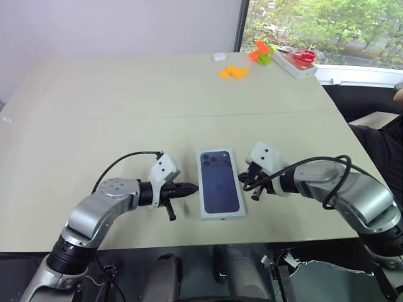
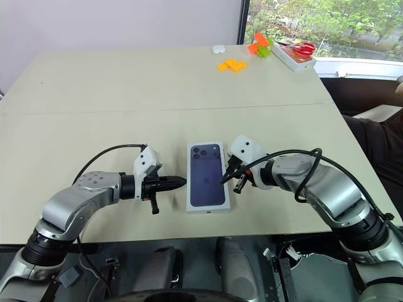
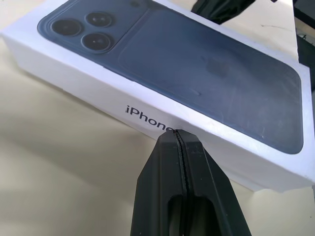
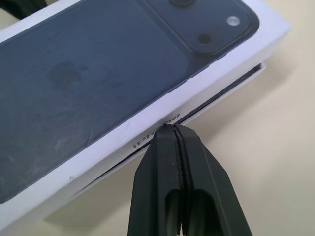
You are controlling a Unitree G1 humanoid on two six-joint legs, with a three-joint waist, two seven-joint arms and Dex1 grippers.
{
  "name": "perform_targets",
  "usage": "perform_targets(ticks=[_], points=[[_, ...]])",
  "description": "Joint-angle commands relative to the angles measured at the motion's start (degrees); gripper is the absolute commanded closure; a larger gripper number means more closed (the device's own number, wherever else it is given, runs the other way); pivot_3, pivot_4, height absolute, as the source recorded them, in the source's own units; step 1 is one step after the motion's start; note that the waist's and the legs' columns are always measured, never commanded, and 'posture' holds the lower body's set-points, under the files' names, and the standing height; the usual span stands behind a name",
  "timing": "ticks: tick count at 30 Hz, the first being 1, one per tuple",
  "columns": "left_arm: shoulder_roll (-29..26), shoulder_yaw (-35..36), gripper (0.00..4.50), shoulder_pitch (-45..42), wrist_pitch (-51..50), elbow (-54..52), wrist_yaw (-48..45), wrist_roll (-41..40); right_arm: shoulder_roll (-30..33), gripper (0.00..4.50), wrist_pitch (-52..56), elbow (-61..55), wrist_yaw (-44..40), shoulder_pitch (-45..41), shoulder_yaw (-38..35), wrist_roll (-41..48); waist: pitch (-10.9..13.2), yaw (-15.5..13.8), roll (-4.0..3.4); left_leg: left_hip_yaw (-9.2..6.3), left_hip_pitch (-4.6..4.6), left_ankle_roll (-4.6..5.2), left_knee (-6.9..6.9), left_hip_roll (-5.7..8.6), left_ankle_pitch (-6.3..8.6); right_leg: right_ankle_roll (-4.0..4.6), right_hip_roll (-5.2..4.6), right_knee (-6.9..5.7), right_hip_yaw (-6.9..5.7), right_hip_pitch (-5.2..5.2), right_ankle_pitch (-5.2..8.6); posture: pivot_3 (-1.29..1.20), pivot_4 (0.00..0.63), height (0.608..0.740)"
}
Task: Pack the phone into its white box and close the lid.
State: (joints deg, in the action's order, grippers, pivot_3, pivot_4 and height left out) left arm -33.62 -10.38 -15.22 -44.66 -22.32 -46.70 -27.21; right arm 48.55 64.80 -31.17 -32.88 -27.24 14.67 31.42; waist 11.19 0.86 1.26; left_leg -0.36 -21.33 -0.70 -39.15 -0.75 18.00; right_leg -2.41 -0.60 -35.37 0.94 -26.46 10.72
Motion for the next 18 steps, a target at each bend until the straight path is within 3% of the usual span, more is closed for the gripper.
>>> perform_targets(ticks=[1,18], points=[[0.7,-0.5,4.5,-1.2,1.0,-1.5,-0.3,-0.4,-0.2,4.46,-0.4,-3.2,-1.6,0.1,-0.5,0.2,0.0,0.0,0.0,0.0,0.0,0.0,0.0,0.0,0.0,0.0,0.0,0.0,0.0,0.0,0.0,0.0,0.15,0.726],[1.7,-1.0,4.5,-1.8,1.8,0.2,0.1,1.7,0.0,4.46,0.4,-4.0,-2.0,1.8,-1.4,-1.6,0.0,0.0,0.01,0.0,0.01,0.0,-0.01,0.0,0.0,0.0,-0.01,-0.02,0.0,0.02,-0.01,0.0,0.15,0.726]])
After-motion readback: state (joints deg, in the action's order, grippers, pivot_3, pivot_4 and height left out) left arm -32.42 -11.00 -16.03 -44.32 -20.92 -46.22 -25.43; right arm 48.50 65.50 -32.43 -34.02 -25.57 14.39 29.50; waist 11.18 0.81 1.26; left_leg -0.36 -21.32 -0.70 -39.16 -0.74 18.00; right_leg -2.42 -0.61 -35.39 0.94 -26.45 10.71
